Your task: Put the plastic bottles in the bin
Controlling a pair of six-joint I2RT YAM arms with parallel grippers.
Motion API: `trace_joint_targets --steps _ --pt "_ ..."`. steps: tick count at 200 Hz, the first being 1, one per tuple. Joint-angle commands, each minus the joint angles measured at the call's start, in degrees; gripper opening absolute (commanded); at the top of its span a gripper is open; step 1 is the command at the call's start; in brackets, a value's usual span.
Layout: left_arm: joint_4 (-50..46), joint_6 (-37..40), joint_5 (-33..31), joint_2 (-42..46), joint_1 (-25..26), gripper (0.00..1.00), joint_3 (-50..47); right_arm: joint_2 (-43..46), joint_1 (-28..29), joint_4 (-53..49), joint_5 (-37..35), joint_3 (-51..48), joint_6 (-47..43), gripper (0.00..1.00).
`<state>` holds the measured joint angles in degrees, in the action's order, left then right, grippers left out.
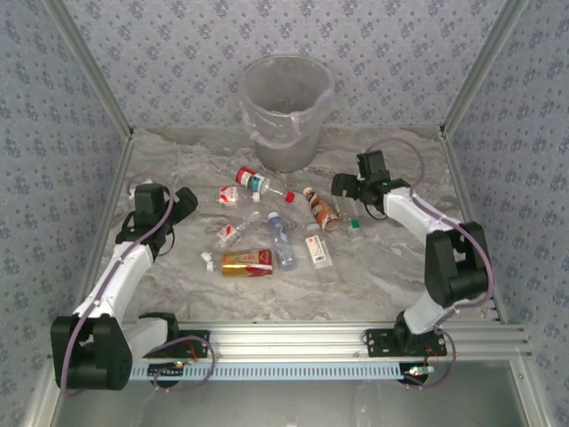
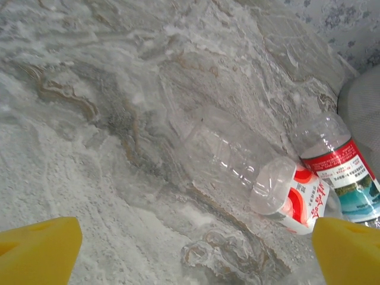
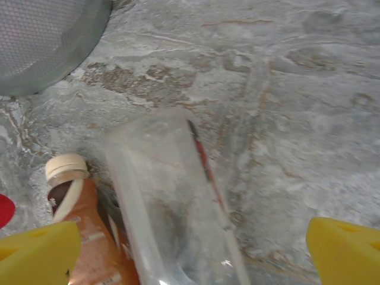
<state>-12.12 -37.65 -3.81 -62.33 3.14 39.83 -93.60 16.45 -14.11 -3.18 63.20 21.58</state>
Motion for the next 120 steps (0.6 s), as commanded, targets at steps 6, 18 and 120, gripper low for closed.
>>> trace_joint_targets --steps 6,18,120 --pt "1.69 -1.38 3.46 -0.93 0.18 0.99 1.91 -6.0 1.76 -4.92 0.18 6.69 -0.99 0.96" --pt "1.59 -1.2 3.72 -1.0 0.13 0.99 1.91 -8.76 1.84 -6.29 -1.49 8.65 0.01 0.91" --pt "1.66 -1.19 4.24 -2.4 0.17 1.0 1.56 -23.38 1.65 -14.46 -4.05 19.94 -4.43 0.87"
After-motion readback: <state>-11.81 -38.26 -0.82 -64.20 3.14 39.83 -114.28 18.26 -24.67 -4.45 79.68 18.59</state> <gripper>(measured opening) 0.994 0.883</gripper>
